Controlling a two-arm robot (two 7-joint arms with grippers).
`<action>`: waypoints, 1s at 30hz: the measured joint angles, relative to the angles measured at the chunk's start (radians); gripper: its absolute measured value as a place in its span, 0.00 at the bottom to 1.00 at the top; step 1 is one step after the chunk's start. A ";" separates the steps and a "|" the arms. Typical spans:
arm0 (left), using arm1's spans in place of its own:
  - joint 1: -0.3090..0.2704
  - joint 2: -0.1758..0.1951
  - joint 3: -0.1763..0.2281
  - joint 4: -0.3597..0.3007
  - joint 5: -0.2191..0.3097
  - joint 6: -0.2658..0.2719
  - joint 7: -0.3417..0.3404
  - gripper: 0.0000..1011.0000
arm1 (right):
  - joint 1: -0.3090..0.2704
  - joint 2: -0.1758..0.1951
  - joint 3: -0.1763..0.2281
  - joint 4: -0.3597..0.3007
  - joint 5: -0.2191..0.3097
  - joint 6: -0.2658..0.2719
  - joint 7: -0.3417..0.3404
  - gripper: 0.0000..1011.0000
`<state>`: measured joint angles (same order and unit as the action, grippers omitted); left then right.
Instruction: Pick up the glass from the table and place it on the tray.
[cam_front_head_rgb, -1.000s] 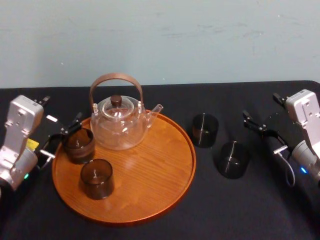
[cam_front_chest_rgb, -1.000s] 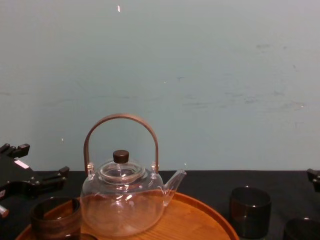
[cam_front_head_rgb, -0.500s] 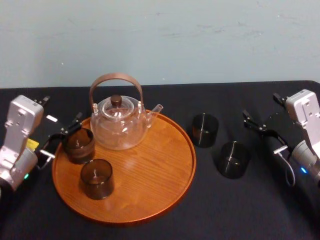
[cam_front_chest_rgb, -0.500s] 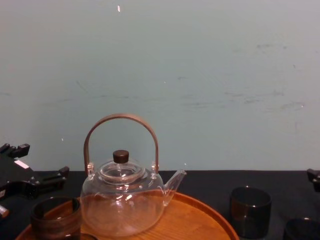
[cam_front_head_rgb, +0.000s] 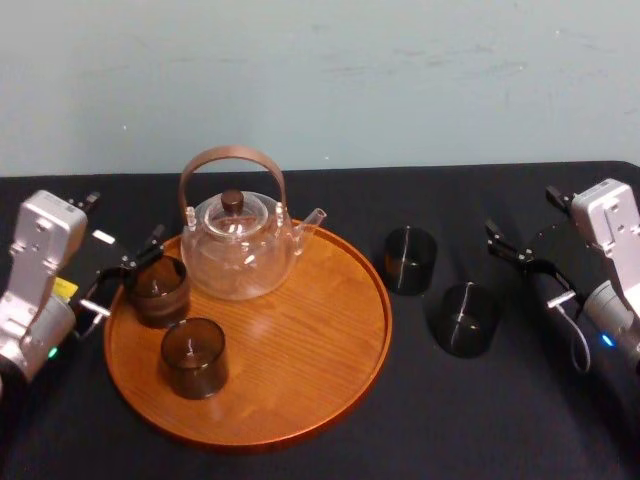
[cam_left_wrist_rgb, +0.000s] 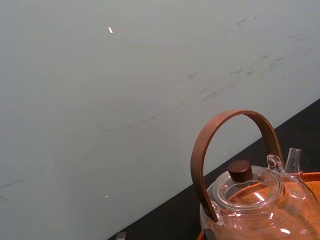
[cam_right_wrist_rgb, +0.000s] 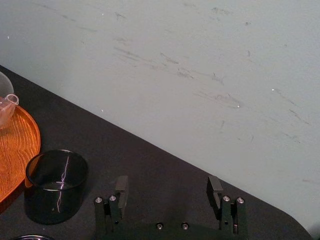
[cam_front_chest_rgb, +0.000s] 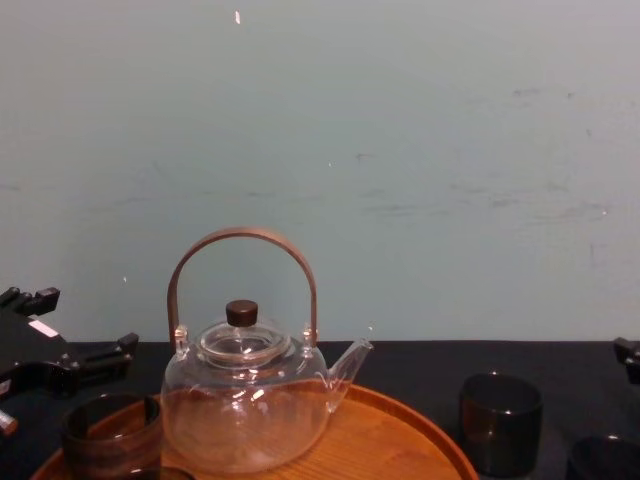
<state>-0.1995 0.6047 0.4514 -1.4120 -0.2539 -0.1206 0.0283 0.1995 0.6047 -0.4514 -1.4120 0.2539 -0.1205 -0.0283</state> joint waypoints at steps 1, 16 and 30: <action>0.000 0.000 0.000 0.000 0.000 0.000 0.000 0.99 | 0.000 0.000 0.000 0.000 0.000 0.000 0.000 0.99; 0.000 0.000 0.000 0.000 0.000 0.000 0.000 0.99 | 0.000 0.000 0.000 0.000 0.000 0.000 0.001 0.99; 0.000 0.000 0.000 0.000 0.000 0.000 0.000 0.99 | -0.103 0.051 0.042 -0.154 0.027 0.009 0.091 0.99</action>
<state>-0.1995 0.6047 0.4514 -1.4120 -0.2539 -0.1205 0.0283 0.0961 0.6552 -0.4089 -1.5662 0.2809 -0.1116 0.0632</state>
